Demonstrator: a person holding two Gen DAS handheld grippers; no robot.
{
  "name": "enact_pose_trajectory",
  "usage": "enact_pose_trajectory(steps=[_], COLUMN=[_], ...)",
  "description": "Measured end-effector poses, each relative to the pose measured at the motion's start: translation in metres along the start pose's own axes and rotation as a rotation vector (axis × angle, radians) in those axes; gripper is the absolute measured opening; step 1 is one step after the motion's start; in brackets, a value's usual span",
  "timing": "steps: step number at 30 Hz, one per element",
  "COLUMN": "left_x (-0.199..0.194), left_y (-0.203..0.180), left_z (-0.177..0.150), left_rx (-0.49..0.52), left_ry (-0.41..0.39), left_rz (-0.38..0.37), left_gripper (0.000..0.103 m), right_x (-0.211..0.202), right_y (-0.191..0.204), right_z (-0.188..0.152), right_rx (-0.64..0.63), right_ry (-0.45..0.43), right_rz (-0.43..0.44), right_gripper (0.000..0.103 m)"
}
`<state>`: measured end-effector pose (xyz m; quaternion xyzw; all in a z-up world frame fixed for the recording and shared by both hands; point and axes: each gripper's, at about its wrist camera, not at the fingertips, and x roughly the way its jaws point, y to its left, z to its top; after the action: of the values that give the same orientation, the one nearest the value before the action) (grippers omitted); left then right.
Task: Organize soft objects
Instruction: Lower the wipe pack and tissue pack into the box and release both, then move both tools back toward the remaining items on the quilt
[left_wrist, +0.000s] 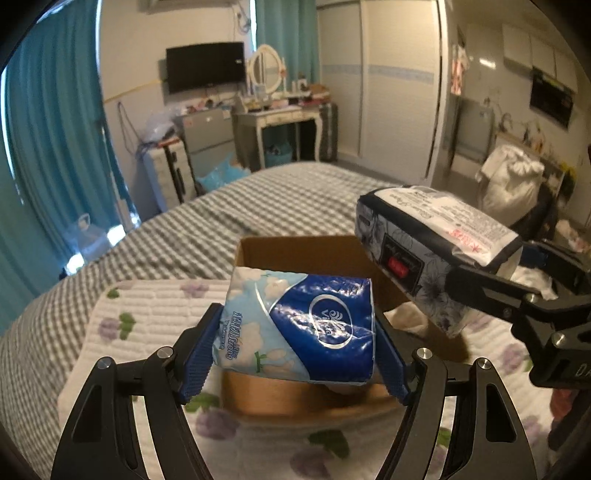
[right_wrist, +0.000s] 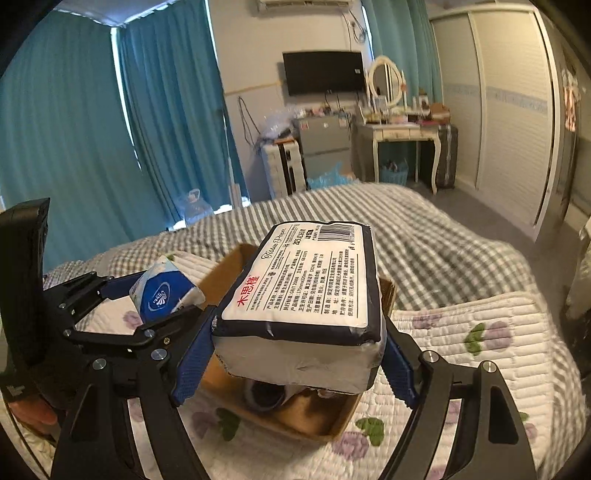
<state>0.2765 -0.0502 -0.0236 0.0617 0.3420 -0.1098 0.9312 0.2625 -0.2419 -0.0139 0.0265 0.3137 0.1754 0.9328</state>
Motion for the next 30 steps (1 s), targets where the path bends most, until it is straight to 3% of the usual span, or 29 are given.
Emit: enact_pose_trajectory(steps=[5, 9, 16, 24, 30], left_x=[0.03, 0.043, 0.015, -0.107, -0.218], left_y=[0.003, 0.005, 0.0, -0.009, -0.012], left_z=[-0.002, -0.004, 0.004, 0.021, 0.01], left_rx=[0.01, -0.021, -0.006, 0.021, 0.036], left_ry=[0.021, 0.051, 0.022, -0.142, -0.296], left_rz=[0.025, 0.056, 0.076, 0.108, 0.141], left_gripper=[0.078, 0.082, 0.082, 0.082, 0.083], right_x=[0.041, 0.051, 0.014, -0.099, -0.194], right_y=[-0.017, -0.02, -0.019, 0.011, 0.043], right_z=[0.0, -0.002, 0.005, 0.022, 0.02], right_rx=[0.02, 0.033, 0.047, -0.017, -0.067], right_ry=[0.042, 0.043, -0.019, -0.125, -0.209], right_rz=[0.016, -0.004, -0.017, -0.063, -0.084], right_gripper=[0.081, 0.088, 0.091, 0.092, 0.103])
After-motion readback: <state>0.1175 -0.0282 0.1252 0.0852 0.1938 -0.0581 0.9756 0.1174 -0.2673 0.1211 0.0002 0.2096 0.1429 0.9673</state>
